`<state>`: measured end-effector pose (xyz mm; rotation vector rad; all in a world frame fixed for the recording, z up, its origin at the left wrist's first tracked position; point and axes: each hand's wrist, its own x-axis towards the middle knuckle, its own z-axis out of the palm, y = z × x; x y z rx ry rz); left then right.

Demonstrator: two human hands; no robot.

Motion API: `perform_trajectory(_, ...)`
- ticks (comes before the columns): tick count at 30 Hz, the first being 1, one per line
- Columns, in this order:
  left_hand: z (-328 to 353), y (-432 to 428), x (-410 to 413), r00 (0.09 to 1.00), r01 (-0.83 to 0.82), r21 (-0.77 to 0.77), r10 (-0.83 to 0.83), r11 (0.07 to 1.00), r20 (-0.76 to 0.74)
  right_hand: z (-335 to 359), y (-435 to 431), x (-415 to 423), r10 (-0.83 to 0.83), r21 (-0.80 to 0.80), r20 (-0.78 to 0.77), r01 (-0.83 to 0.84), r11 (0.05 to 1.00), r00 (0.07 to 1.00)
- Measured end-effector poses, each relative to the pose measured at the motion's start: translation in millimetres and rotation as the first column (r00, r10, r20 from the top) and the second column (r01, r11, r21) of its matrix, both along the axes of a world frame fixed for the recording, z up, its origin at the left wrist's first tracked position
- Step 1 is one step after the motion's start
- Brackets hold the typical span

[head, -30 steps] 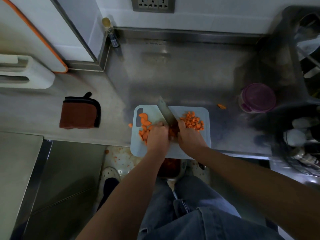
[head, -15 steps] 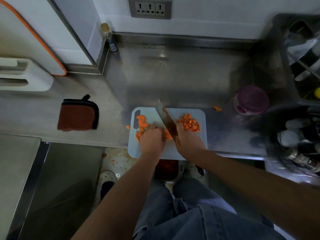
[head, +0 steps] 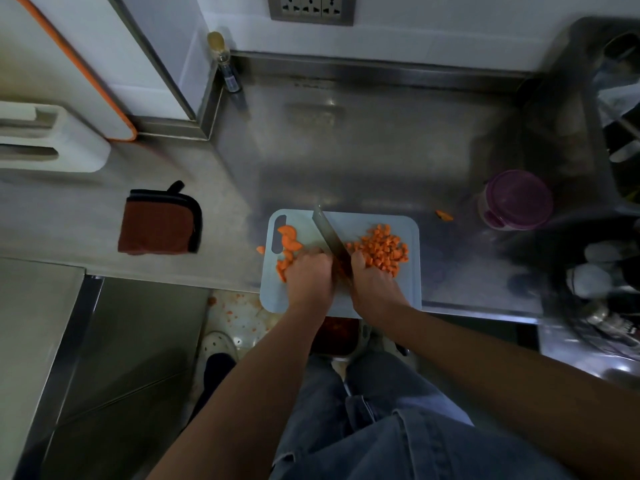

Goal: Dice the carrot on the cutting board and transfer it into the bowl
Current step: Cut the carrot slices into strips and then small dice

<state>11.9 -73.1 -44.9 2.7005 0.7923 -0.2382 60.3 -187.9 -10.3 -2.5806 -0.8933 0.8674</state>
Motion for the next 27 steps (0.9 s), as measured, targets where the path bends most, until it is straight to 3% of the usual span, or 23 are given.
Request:
perform_trajectory(5,5,-1,0,0.999,0.024,0.015,-0.023,1.0,-0.022,-2,-2,3,-0.009,0.009,0.01,0.009,1.0,1.0)
perform_trajectory(12,2,2,-5,1.0,0.016,-0.022,-0.016,1.0,-0.002,0,-7,13,-0.072,0.151,-0.009,0.072,0.986,0.997)
perform_trajectory(27,-3,-5,-3,0.997,-0.074,-0.017,0.074,0.997,-0.018,1,-2,1,-0.007,0.066,-0.025,0.008,0.998,1.0)
